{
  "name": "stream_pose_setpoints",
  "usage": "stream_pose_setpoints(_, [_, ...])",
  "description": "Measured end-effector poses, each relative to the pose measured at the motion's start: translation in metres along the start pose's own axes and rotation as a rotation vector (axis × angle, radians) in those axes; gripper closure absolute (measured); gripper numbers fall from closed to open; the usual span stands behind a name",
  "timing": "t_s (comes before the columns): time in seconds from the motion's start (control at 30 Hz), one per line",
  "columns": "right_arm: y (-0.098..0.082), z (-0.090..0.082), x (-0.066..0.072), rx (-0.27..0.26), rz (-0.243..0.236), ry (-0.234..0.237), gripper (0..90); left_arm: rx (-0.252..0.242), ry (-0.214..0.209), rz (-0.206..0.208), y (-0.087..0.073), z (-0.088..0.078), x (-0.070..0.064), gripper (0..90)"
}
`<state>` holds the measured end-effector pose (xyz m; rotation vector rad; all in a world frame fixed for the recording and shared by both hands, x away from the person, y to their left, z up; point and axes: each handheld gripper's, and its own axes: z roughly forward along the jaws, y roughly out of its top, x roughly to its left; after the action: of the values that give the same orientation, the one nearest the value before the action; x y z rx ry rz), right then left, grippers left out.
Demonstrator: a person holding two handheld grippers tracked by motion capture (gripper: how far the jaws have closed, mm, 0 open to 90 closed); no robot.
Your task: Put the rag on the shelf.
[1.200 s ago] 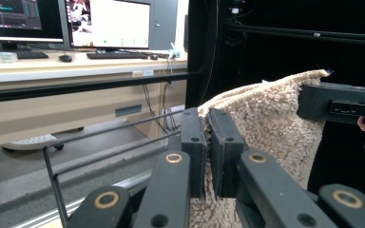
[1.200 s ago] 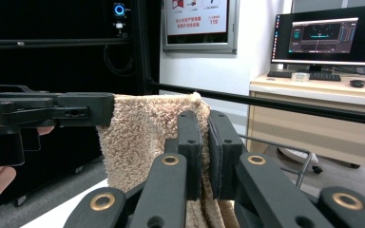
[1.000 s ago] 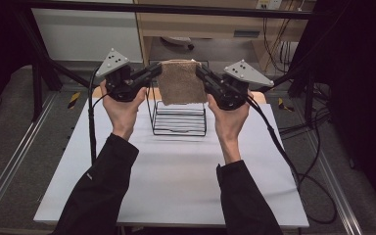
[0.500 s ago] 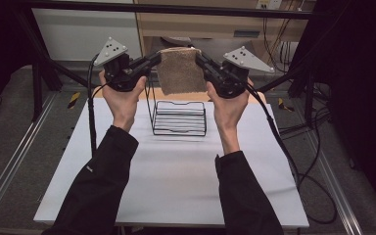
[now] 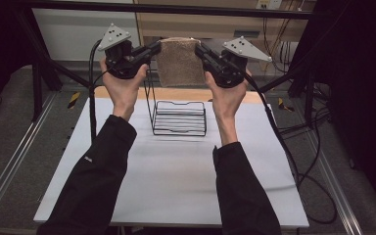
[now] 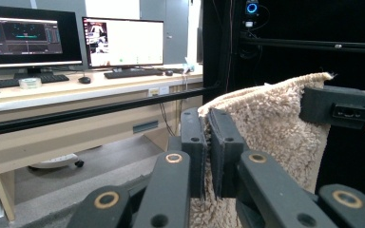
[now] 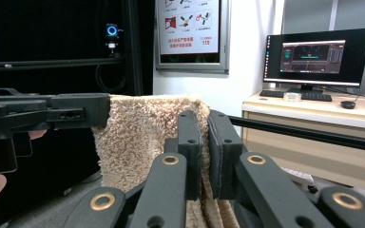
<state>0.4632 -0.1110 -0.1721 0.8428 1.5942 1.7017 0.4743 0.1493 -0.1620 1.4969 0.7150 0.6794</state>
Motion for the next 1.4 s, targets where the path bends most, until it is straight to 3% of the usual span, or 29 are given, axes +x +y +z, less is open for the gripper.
stream_pose_setpoints(0.4, [-0.007, 0.02, -0.012, 0.002, 0.02, -0.002, 85.2, 0.016, 0.024, 0.018, 0.002, 0.017, 0.014, 85.1])
stream_pose_setpoints(0.7, [-0.013, 0.034, -0.021, 0.014, 0.026, -0.003, 85.2, 0.033, 0.043, 0.002, -0.004, 0.033, 0.024, 85.1])
stream_pose_setpoints(0.8, [-0.016, 0.039, -0.023, 0.028, 0.013, -0.012, 85.2, 0.046, 0.047, 0.022, -0.007, 0.037, 0.026, 85.1])
stream_pose_setpoints(0.87, [-0.019, 0.042, -0.026, 0.041, 0.028, -0.016, 85.2, 0.051, 0.053, 0.018, -0.01, 0.039, 0.027, 85.1])
stream_pose_setpoints(1.1, [-0.029, 0.042, -0.028, 0.073, 0.033, -0.022, 85.2, 0.061, 0.036, 0.039, -0.022, 0.039, 0.027, 85.0])
stream_pose_setpoints(1.2, [-0.036, 0.04, -0.027, 0.103, 0.012, -0.023, 85.1, 0.082, 0.029, 0.05, -0.028, 0.036, 0.024, 85.0])
stream_pose_setpoints(1.4, [-0.048, 0.032, -0.026, 0.097, 0.029, -0.005, 85.1, 0.086, 0.007, 0.061, -0.038, 0.029, 0.019, 85.1])
